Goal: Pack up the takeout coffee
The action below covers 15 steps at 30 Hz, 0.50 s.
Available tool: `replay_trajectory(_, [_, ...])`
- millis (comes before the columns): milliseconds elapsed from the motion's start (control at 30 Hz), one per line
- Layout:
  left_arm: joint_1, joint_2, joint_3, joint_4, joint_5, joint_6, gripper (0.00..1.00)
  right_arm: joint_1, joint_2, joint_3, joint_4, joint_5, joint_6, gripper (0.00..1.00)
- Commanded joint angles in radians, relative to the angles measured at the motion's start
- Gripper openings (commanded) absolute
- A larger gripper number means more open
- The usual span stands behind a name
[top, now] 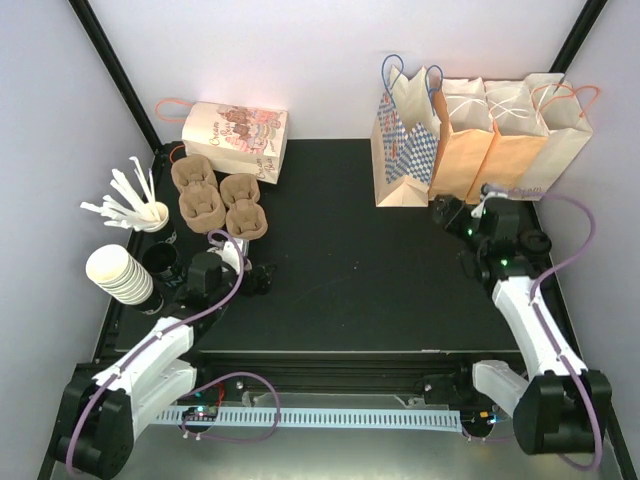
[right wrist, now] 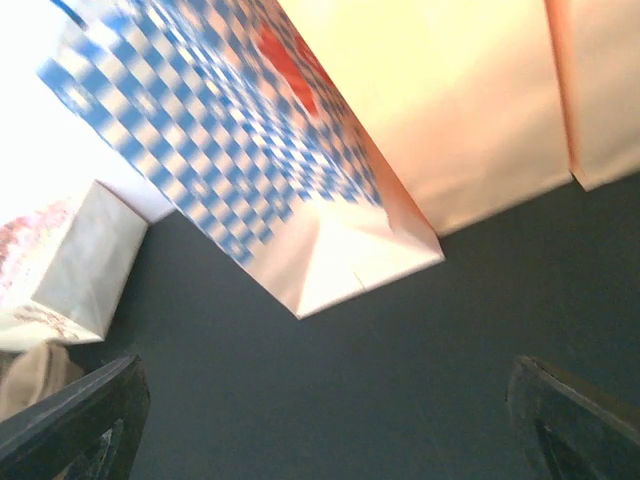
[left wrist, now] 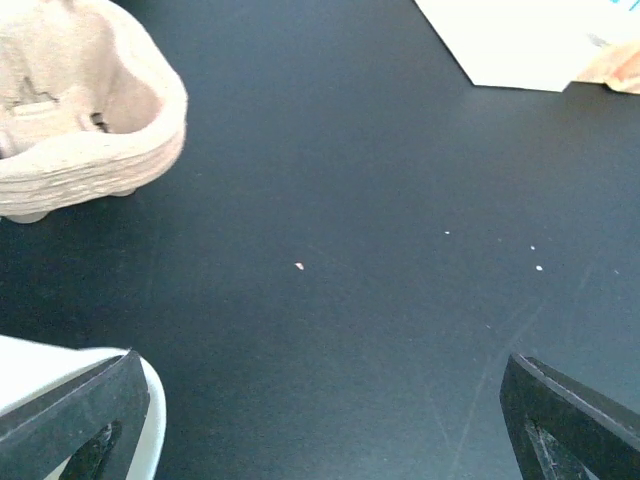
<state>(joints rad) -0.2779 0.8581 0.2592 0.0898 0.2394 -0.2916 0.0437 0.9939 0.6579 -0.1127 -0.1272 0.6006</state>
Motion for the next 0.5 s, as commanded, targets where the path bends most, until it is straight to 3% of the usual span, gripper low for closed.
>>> replay_trajectory(0, [-0.021,0.001,0.039,0.045,0.046,0.042,0.99,0.003,0.118,0.203,-0.102,-0.016,-0.008,1.00])
replay_trajectory(467, [-0.038,-0.080,0.003,0.086,0.103,0.078,0.99,0.038,0.570,0.984,-0.464,-0.038,-0.127,1.00])
